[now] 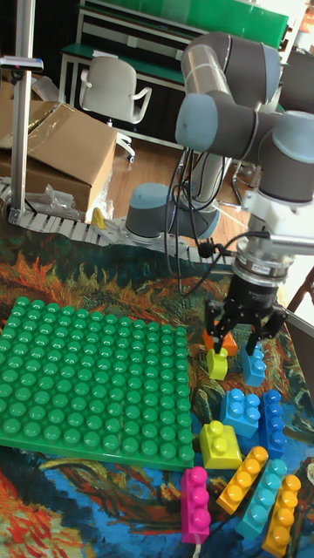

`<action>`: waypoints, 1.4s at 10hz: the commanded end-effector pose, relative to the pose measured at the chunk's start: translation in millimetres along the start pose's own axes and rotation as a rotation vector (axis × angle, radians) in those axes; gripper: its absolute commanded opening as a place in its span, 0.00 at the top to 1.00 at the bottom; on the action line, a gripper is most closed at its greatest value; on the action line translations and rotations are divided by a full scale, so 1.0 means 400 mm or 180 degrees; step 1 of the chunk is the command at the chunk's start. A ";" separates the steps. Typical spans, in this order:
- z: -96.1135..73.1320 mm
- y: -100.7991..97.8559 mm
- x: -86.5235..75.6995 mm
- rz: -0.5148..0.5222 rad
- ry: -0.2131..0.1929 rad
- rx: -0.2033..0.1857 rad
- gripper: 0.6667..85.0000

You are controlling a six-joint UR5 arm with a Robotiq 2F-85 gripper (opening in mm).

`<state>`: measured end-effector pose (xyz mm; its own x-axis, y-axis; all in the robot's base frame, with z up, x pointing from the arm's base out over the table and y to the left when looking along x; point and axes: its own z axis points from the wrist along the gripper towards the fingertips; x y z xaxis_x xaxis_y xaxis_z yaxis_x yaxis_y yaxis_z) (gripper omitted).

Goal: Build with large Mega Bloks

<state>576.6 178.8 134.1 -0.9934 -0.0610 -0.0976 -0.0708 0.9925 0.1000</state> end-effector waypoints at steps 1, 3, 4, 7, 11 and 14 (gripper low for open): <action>0.056 0.081 -0.044 0.0191 -0.0084 -0.0089 0.35; 0.055 0.081 -0.039 0.0220 -0.0060 -0.0090 0.38; 0.055 0.083 -0.038 0.0163 -0.0055 -0.0099 0.38; 0.060 0.107 -0.045 0.0246 -0.0026 -0.0101 0.34; 0.105 0.200 -0.095 0.0541 -0.0097 -0.0079 0.35; 0.104 0.200 -0.089 0.0425 -0.0068 -0.0082 0.37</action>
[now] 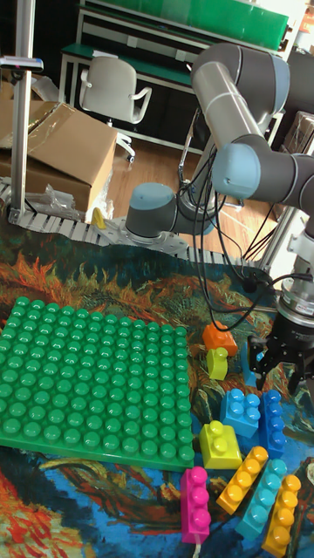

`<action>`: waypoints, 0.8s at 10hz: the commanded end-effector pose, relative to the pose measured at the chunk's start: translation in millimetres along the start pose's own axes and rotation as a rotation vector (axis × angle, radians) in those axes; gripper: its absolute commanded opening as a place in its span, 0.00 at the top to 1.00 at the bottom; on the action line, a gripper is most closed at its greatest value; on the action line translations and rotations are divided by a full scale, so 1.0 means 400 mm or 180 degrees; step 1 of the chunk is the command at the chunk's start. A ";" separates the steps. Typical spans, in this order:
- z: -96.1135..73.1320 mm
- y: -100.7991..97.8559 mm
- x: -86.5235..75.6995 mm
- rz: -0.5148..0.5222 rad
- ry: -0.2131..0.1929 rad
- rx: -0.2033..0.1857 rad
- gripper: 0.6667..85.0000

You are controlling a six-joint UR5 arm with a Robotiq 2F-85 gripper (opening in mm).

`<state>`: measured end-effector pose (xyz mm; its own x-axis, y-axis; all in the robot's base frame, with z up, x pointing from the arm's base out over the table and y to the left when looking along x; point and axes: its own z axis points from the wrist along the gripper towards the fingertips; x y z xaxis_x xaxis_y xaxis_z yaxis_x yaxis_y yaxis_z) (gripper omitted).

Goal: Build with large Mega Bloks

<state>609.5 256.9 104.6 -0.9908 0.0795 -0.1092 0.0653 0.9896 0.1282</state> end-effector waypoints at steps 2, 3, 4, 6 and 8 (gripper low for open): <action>0.003 0.020 0.010 -0.0098 0.0072 -0.0039 0.36; 0.015 0.034 0.010 -0.0042 0.0080 -0.0013 0.36; 0.036 0.044 0.005 -0.0005 0.0071 0.0055 0.36; 0.049 0.057 0.002 0.0039 0.0056 0.0049 0.36; 0.040 0.057 0.016 0.0038 0.0073 0.0016 0.37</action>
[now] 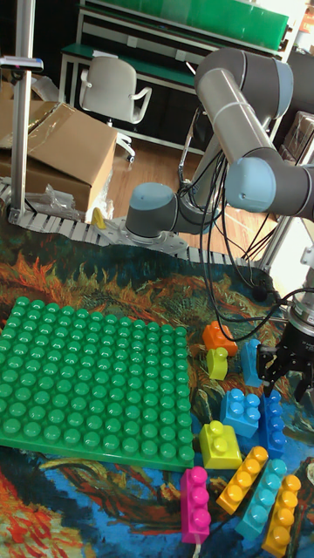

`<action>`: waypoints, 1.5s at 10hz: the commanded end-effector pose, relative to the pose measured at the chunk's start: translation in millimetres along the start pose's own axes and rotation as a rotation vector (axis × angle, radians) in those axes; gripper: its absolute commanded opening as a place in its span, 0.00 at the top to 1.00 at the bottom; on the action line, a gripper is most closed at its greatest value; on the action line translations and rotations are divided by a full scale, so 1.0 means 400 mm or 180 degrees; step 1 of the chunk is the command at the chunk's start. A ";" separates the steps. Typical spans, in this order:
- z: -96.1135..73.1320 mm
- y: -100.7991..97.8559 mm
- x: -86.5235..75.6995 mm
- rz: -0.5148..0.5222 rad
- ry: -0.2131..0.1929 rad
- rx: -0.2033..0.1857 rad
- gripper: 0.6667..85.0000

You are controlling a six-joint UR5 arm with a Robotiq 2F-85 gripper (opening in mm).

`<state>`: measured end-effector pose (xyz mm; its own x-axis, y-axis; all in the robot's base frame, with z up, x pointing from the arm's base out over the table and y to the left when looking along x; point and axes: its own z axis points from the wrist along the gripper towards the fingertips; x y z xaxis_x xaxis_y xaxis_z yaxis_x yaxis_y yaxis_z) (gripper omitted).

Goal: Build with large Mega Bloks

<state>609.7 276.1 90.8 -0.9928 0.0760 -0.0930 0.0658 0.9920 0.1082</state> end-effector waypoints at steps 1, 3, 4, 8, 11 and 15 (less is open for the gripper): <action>-0.013 0.013 0.017 0.0025 0.0007 -0.0064 0.38; -0.014 0.027 0.007 -0.0041 -0.0043 -0.0135 0.37; -0.014 0.029 0.006 -0.0030 -0.0052 -0.0145 0.36; -0.013 0.013 0.002 0.0059 -0.0067 -0.0064 0.36; 0.016 0.028 -0.008 0.0122 -0.0071 -0.0065 0.36; 0.044 0.020 -0.020 0.0091 -0.0109 0.0034 0.38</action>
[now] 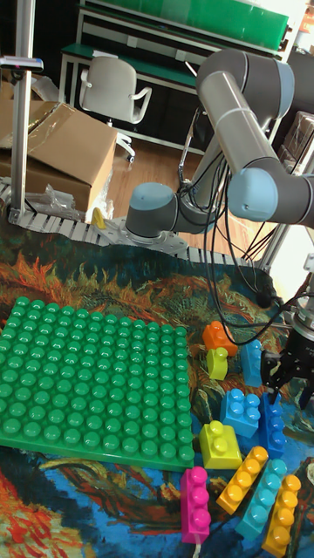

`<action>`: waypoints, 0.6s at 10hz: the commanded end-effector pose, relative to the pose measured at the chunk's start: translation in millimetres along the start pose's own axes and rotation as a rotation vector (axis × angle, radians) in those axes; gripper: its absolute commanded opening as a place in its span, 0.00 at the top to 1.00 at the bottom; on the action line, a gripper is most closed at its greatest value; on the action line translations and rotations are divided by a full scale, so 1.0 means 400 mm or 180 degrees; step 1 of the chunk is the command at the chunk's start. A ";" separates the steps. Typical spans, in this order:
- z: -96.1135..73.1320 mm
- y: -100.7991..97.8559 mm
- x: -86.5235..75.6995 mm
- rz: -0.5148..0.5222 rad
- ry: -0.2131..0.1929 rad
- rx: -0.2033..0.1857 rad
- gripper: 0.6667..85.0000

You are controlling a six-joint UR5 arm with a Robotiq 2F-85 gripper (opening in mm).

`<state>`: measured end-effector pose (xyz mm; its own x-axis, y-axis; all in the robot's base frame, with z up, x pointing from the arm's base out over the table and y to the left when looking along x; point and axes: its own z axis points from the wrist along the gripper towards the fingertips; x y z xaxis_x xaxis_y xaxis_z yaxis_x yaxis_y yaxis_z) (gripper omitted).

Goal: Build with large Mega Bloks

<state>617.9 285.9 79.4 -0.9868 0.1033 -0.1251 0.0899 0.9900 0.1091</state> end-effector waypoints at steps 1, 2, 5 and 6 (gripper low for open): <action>0.011 0.003 0.002 -0.0026 0.0035 -0.0003 0.40; 0.011 0.012 0.006 -0.0059 0.0054 -0.0045 0.40; 0.026 0.003 -0.006 -0.0077 0.0020 0.0011 0.38; 0.046 0.000 -0.018 -0.0069 -0.0001 0.0023 0.38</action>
<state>620.9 287.0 69.5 -0.9895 0.0761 -0.1230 0.0642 0.9931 0.0978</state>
